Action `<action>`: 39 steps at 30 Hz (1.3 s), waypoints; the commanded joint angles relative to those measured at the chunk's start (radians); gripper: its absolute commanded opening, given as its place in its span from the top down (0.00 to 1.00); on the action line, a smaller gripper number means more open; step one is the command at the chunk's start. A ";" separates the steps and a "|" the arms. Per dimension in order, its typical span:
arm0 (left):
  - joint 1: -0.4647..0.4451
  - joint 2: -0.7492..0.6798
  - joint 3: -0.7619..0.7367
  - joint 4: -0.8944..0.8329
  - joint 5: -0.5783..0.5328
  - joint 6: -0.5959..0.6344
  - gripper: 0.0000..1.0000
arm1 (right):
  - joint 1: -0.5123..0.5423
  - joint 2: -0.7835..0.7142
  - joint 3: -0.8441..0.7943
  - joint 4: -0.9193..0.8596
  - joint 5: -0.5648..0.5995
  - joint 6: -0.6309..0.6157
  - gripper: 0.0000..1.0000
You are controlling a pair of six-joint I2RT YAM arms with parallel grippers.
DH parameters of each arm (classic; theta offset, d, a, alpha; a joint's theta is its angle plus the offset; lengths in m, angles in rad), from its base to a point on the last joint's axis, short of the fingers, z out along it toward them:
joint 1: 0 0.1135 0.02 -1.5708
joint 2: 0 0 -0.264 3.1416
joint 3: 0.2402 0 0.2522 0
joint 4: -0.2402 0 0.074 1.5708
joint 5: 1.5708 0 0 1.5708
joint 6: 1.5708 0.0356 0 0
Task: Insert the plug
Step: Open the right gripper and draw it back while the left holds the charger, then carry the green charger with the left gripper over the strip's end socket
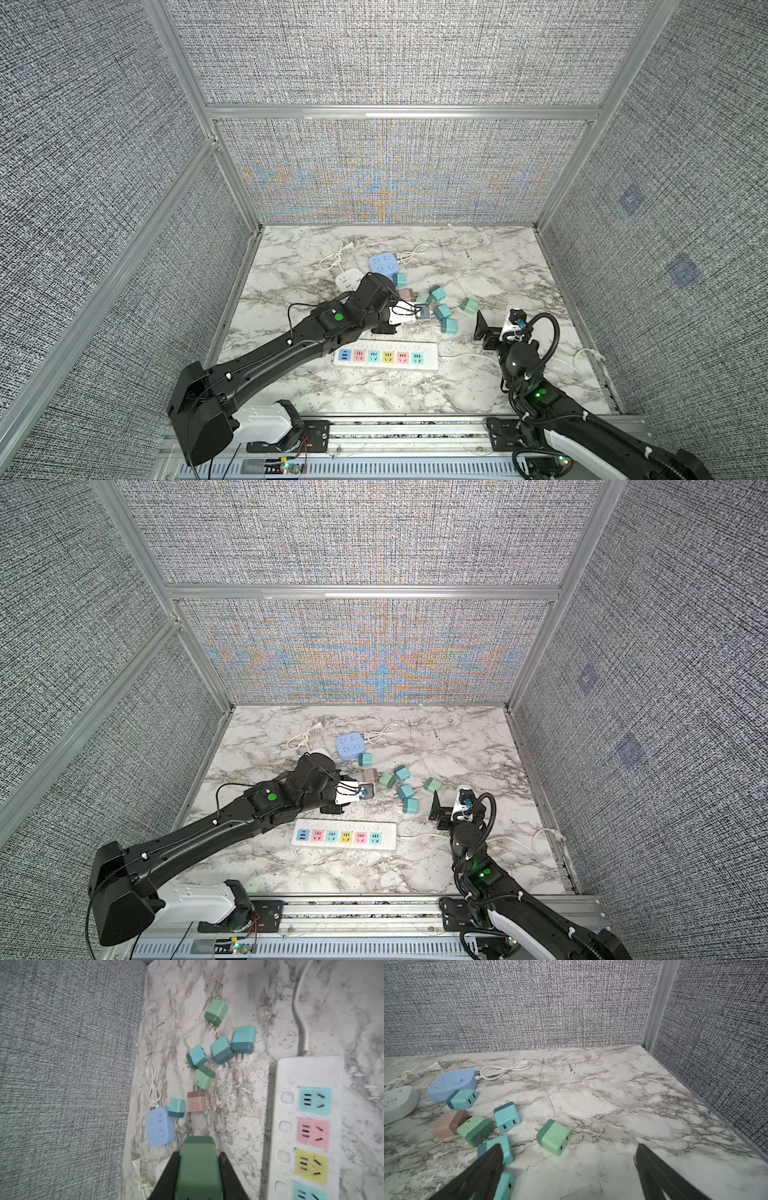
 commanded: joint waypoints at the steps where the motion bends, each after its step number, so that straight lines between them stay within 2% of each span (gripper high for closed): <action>1: 0.003 -0.015 -0.038 -0.013 0.078 -0.027 1.00 | -0.005 0.041 0.020 0.044 -0.005 0.034 0.01; 5: 0.000 -0.006 -0.092 0.028 0.042 -0.065 1.00 | -0.005 0.085 0.037 0.043 -0.005 0.041 0.01; 8: 0.000 -0.016 -0.083 0.022 0.079 -0.130 1.00 | -0.005 0.105 0.046 0.040 -0.010 0.041 0.01; 11: -0.005 -0.031 -0.113 0.020 0.135 -0.133 1.00 | -0.006 0.118 0.053 0.042 -0.026 0.036 0.01; 15: -0.032 -0.015 -0.144 0.032 0.105 -0.126 1.00 | -0.006 0.133 0.061 0.038 -0.055 0.028 0.00; 20: -0.046 0.007 -0.154 0.026 0.122 -0.126 1.00 | -0.005 0.135 0.067 0.026 -0.076 0.026 0.01; 23: -0.063 0.018 -0.166 0.032 0.077 -0.122 1.00 | -0.005 0.136 0.068 0.025 -0.084 0.025 0.00; 28: -0.074 0.047 -0.155 0.035 0.113 -0.143 1.00 | -0.005 0.147 0.074 0.023 -0.095 0.023 0.01; 33: -0.075 0.121 -0.081 -0.020 0.202 -0.192 1.00 | -0.006 0.148 0.076 0.014 -0.113 0.019 0.01; 39: -0.084 0.201 -0.040 -0.051 0.191 -0.230 1.00 | -0.006 0.154 0.079 0.015 -0.111 0.019 0.01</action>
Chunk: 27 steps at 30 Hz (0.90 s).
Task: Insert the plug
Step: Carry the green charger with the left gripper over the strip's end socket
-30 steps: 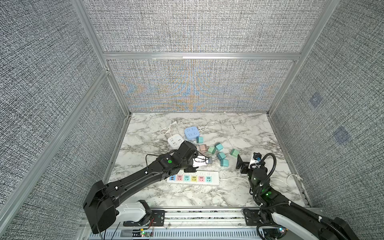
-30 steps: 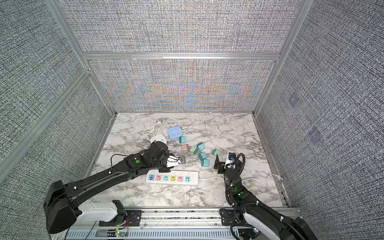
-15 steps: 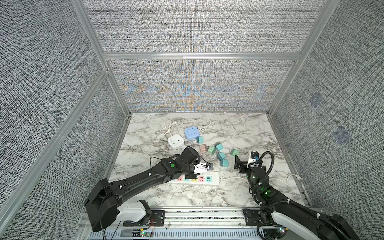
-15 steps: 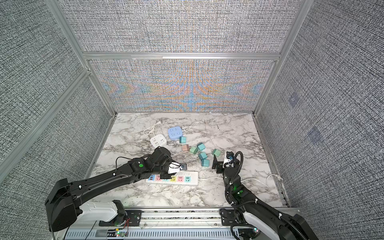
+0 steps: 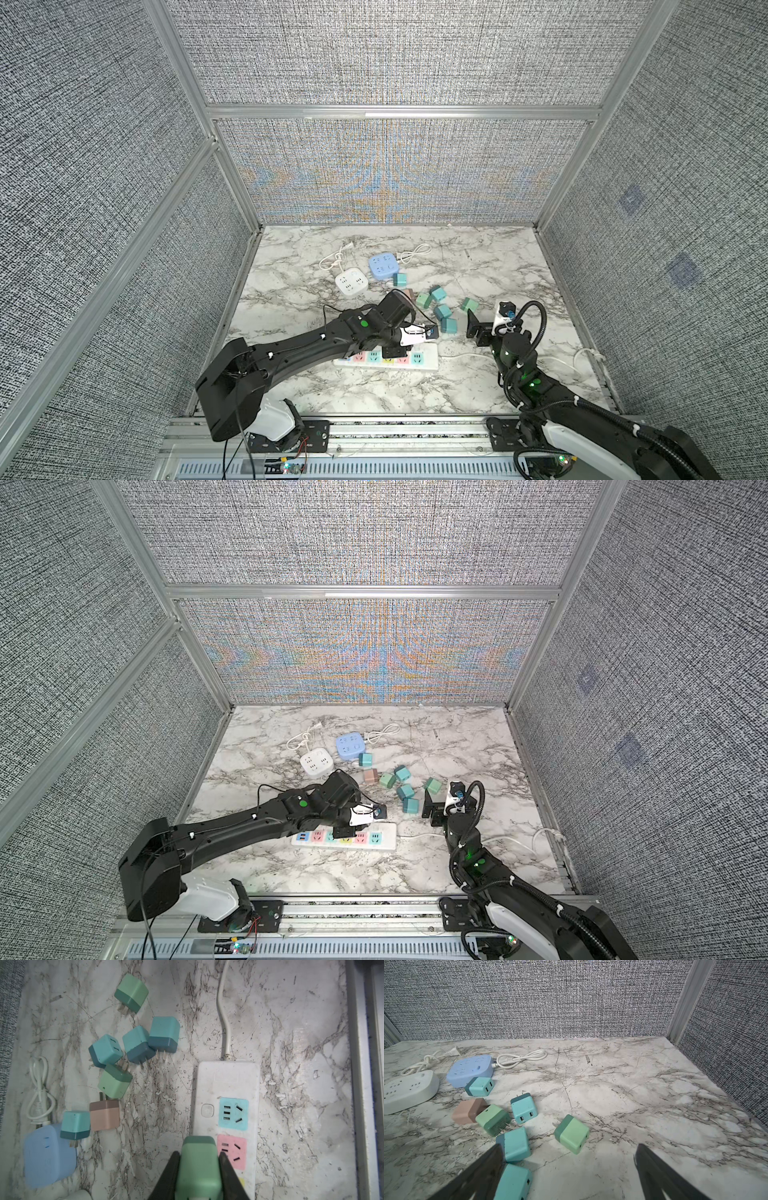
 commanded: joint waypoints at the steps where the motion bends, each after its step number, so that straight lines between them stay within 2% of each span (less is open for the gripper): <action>1: -0.012 0.027 0.027 -0.043 0.036 -0.032 1.00 | 0.001 0.008 0.010 -0.001 -0.001 -0.001 0.01; 10: -0.056 0.107 0.066 -0.012 0.016 -0.074 1.00 | 0.000 0.030 0.023 0.000 -0.003 -0.004 0.00; 13: -0.058 0.181 0.123 -0.090 0.086 -0.031 1.00 | 0.000 0.028 0.022 -0.001 -0.004 -0.003 0.00; 16: -0.060 0.258 0.202 -0.175 0.123 -0.052 1.00 | 0.001 0.028 0.020 -0.002 -0.005 -0.003 0.00; 21: -0.058 0.333 0.274 -0.242 0.078 -0.072 1.00 | 0.001 0.030 0.022 -0.002 -0.007 -0.004 0.00; 27: -0.058 0.329 0.276 -0.239 0.058 -0.070 1.00 | 0.001 0.028 0.022 -0.001 -0.009 -0.004 0.01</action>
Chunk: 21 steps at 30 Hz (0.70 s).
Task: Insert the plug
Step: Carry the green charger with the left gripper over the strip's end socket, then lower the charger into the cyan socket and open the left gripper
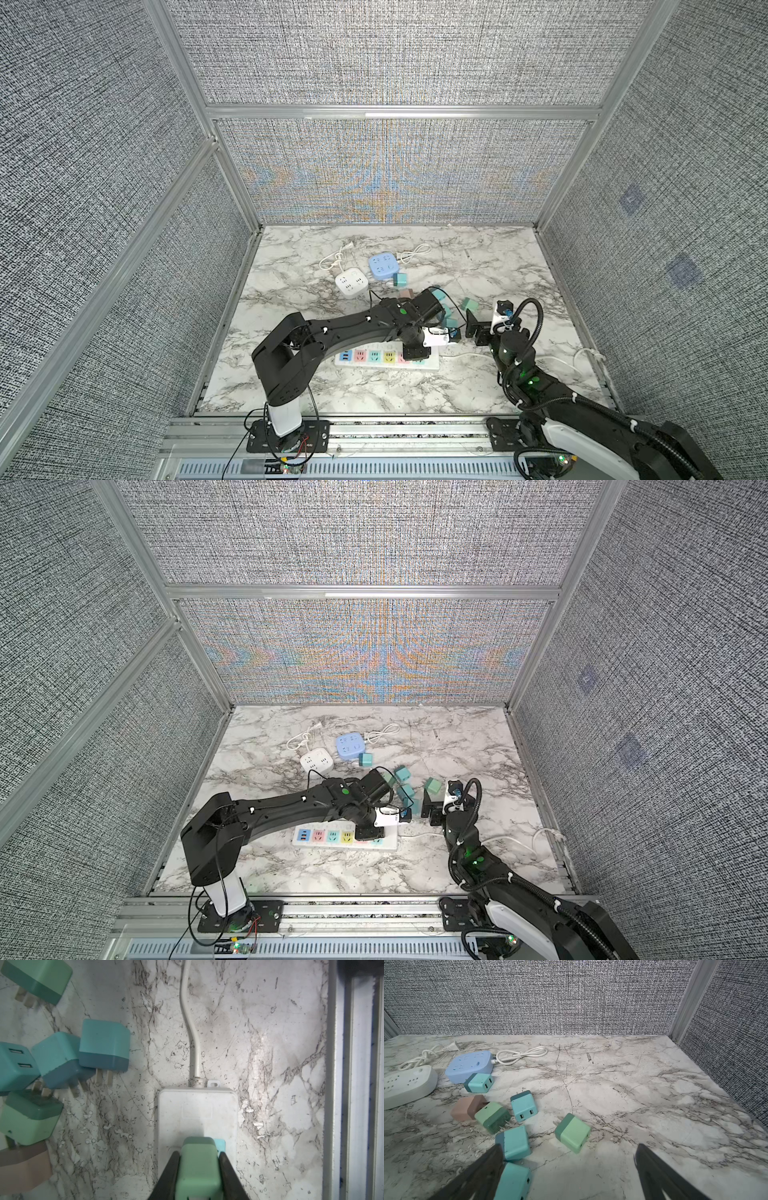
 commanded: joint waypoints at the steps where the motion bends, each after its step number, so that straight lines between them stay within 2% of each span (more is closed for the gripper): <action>1: 0.000 0.005 -0.003 -0.049 -0.022 -0.007 1.00 | 0.001 0.000 0.005 0.007 -0.001 0.004 0.01; 21: -0.001 -0.029 -0.013 -0.035 -0.012 -0.004 1.00 | 0.001 0.020 0.014 0.007 -0.004 0.002 0.01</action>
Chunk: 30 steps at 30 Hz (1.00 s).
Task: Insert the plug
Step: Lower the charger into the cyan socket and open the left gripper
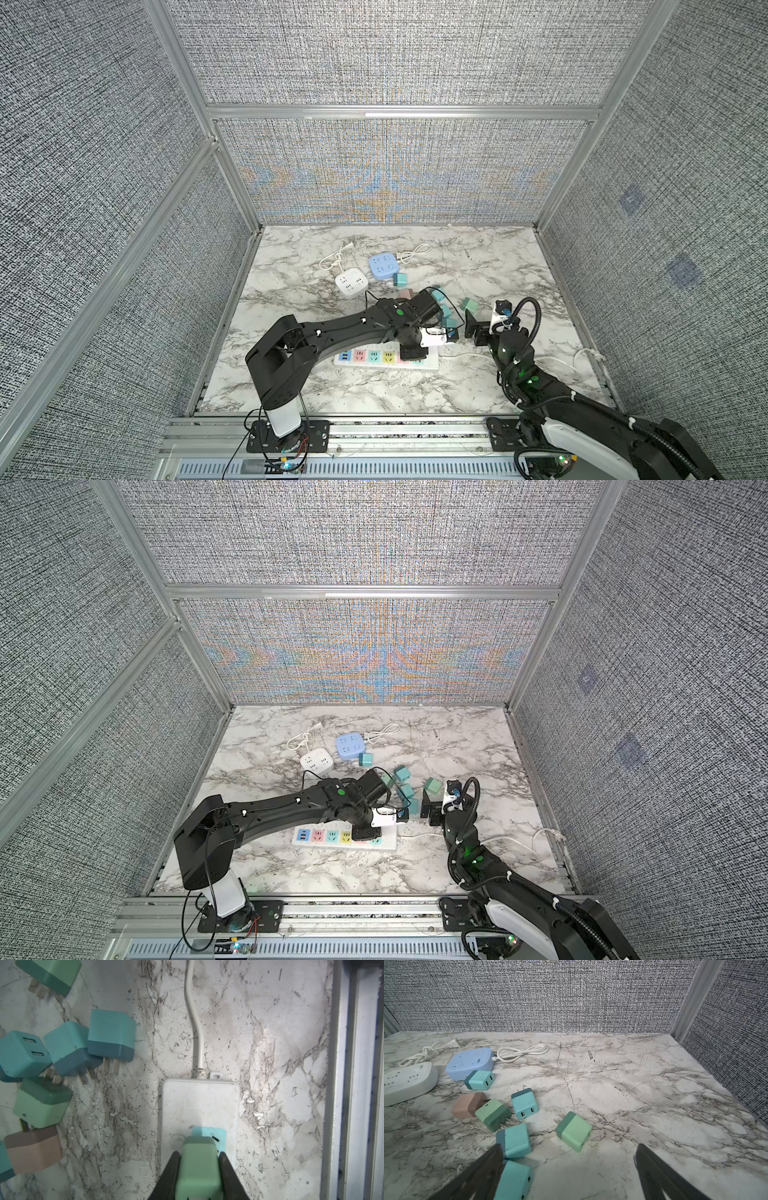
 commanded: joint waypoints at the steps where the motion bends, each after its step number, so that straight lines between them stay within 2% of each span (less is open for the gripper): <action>1: 0.000 0.020 0.008 -0.021 0.018 0.000 1.00 | 0.001 0.004 0.009 0.007 0.003 0.002 0.01; 18: 0.000 0.079 0.036 -0.067 -0.039 -0.004 1.00 | 0.000 0.004 0.009 0.005 -0.002 0.002 0.00; 30: 0.001 0.093 0.027 -0.076 -0.027 0.008 1.00 | 0.000 0.004 0.009 0.005 -0.005 0.001 0.01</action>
